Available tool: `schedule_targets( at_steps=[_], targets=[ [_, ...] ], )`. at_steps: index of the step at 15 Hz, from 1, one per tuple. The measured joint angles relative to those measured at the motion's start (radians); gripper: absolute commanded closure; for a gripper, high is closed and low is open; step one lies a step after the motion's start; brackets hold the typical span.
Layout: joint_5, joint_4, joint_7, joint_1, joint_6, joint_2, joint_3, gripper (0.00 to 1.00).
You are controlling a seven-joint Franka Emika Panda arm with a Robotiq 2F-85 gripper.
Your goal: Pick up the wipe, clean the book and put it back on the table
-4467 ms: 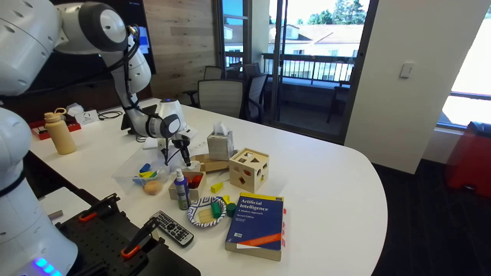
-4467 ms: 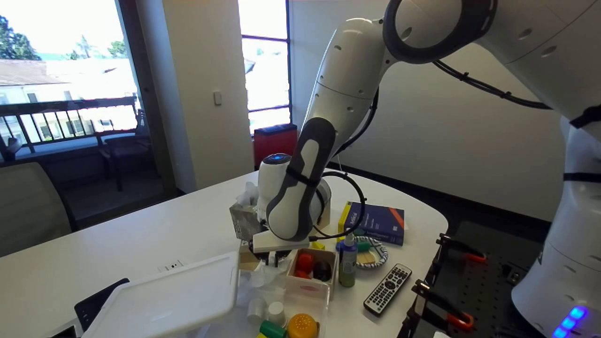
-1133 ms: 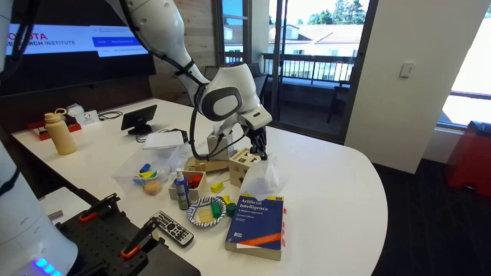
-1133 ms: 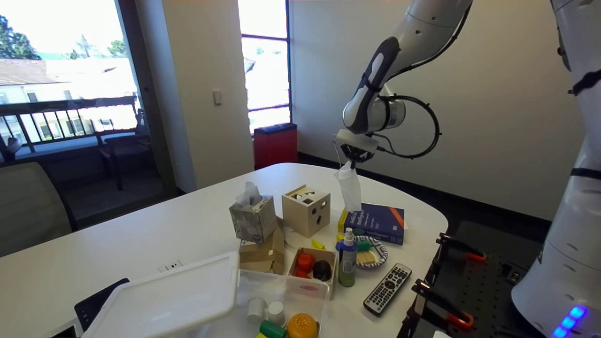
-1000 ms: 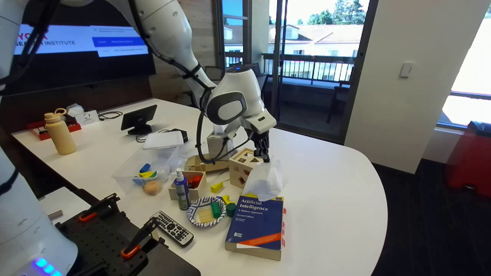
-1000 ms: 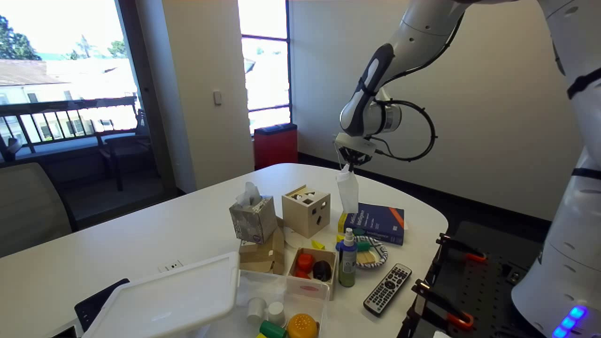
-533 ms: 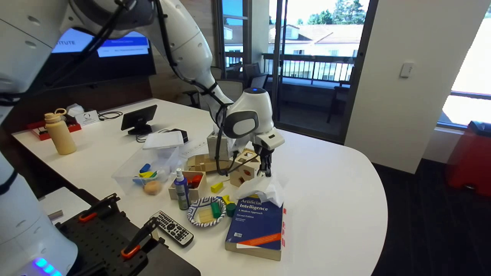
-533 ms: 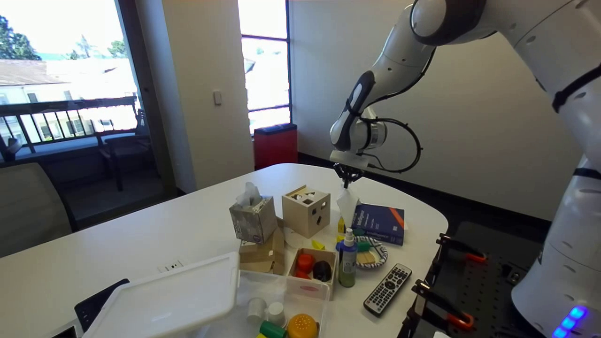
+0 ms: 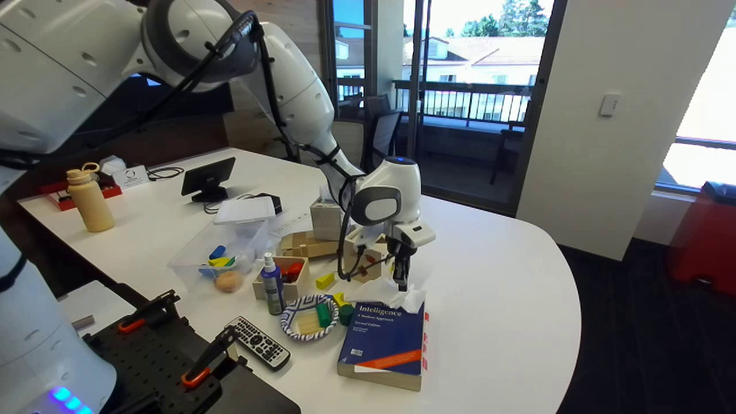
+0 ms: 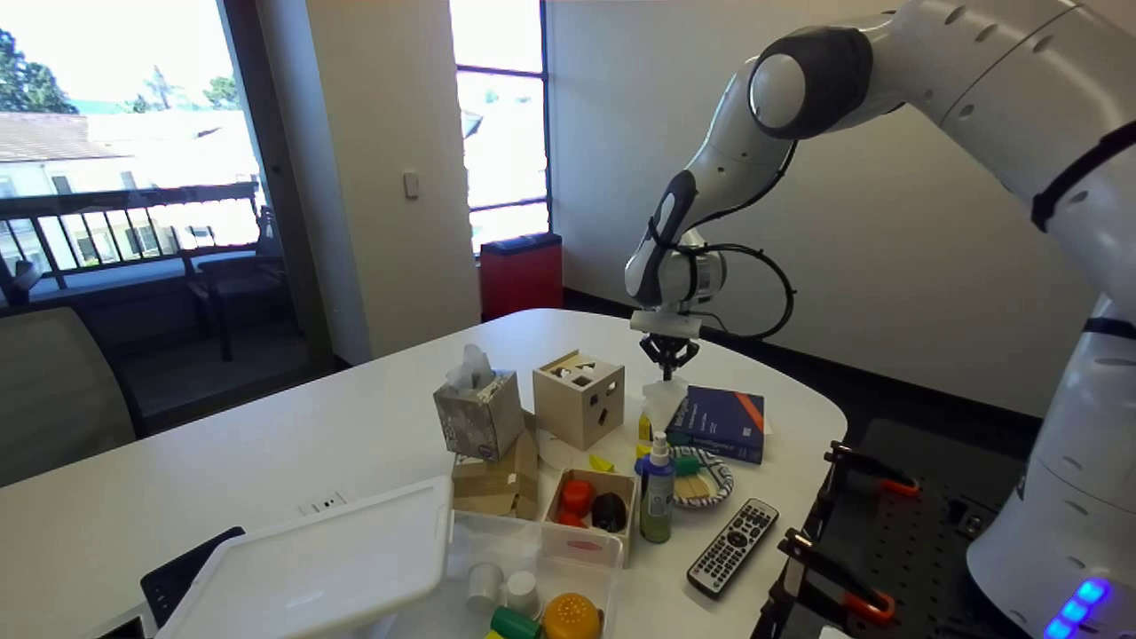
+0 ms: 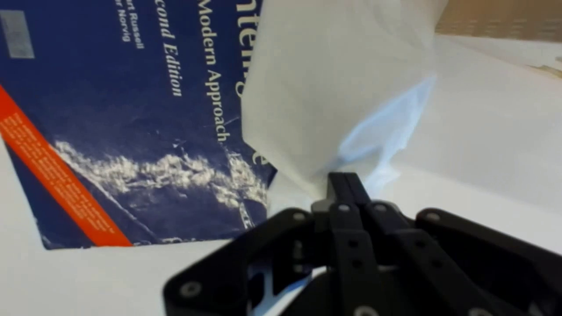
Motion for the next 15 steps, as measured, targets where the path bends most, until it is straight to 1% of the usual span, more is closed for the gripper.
schedule_targets(
  at_steps=[5, 8, 11, 13, 15],
  targets=[
    [0.000, 0.026, 0.000, 0.003, -0.069, 0.075, 0.001, 1.00],
    [0.000, 0.046, -0.004, 0.005, -0.119, 0.078, 0.013, 1.00],
    [0.001, 0.066, -0.006, 0.003, -0.174, 0.077, 0.045, 1.00],
    [0.001, 0.074, -0.006, 0.005, -0.179, 0.077, 0.063, 1.00],
    [0.001, 0.077, -0.006, 0.012, -0.175, 0.077, 0.067, 1.00]
  ],
)
